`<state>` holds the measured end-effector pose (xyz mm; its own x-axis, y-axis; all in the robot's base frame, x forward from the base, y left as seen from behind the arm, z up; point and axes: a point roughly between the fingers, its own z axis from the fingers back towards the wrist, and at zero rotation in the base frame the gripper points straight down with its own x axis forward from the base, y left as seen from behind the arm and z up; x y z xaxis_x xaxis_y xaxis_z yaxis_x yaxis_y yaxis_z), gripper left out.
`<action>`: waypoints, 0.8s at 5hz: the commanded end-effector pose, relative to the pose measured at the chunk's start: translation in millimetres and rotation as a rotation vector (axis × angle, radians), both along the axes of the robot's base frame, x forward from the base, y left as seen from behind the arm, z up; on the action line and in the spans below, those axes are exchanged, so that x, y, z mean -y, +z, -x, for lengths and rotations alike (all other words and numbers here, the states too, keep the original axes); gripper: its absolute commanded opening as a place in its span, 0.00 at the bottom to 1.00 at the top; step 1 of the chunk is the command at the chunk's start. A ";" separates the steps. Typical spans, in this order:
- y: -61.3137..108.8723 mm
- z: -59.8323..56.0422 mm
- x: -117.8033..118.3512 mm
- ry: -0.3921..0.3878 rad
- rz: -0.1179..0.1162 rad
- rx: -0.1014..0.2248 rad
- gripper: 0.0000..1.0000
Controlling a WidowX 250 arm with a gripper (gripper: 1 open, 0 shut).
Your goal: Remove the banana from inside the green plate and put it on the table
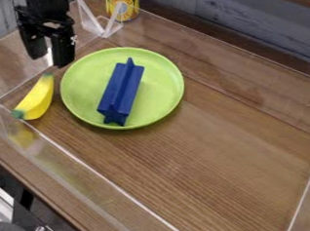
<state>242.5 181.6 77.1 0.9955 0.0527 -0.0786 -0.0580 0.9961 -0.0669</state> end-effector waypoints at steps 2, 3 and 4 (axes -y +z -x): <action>7.8 -3.4 12.9 0.048 -0.013 0.025 1.00; 8.0 1.2 18.7 0.081 -0.009 0.022 1.00; 9.6 5.6 25.1 0.112 -0.003 0.022 1.00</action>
<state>232.4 154.9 71.7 0.9803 0.1641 -0.1099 -0.1742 0.9807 -0.0891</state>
